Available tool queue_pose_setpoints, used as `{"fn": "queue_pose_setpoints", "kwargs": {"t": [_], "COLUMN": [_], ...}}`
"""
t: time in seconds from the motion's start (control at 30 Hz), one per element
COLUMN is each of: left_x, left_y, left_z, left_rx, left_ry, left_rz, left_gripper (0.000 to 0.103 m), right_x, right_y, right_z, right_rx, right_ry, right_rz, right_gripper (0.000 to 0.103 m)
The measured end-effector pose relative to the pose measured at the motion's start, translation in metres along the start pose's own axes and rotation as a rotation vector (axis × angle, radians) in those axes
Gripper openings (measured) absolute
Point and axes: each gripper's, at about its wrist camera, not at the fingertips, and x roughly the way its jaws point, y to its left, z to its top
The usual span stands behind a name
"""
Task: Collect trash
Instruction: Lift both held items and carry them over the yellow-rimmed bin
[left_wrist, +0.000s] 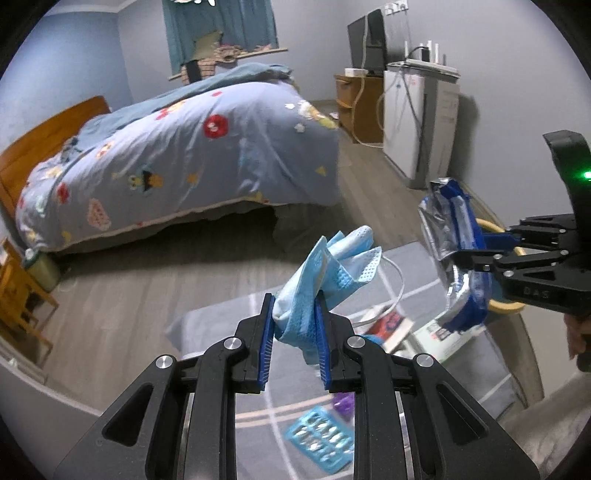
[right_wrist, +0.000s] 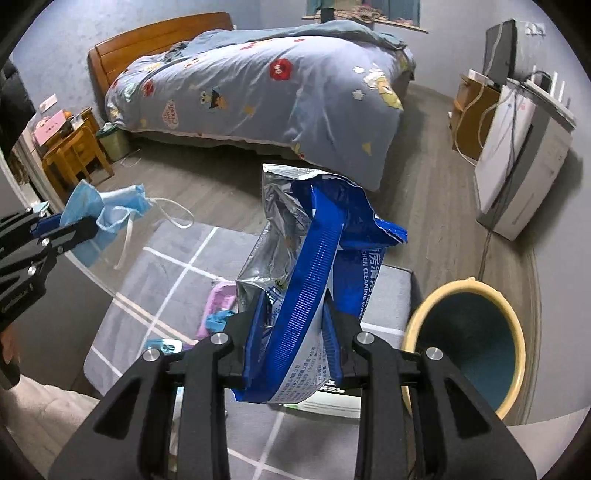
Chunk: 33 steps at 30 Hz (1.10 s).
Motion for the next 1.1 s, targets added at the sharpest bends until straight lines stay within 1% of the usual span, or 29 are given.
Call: {"fn": "queue_pose_setpoints", "kwargs": {"t": [0.2,0.4,0.77,0.9,1.03,1.1], "left_x": [0.012,0.026,0.061,0.076,0.089,0.094], "left_y": [-0.038,-0.079,-0.154,-0.180,-0.203,-0.212], "left_z": [0.018,0.033,0.050,0.053,0.054,0.053], "left_rx": [0.043,0.083,0.154,0.178,0.190,0.189], "left_ry": [-0.012,-0.013,0.012,0.023,0.040,0.052], "left_rz": [-0.065,-0.119,-0.202,-0.245,-0.281,-0.301], "left_gripper": [0.022,0.022,0.022,0.022,0.022,0.022], "right_x": [-0.005,-0.008,-0.020,-0.019,-0.013,-0.010], "right_y": [-0.028,-0.066,-0.150,-0.181,-0.213,-0.223], "right_z": [-0.005,-0.016,-0.042,-0.053,-0.067,-0.073], "right_rx": [0.032,0.077,0.220,0.280,0.372,0.399], "right_ry": [-0.010,-0.002,0.007,0.025,0.056,0.074], "right_rz": [-0.032,-0.078,-0.156,-0.184,-0.198,-0.208], "right_gripper": [0.029,0.029,0.029,0.029,0.029,0.029]}}
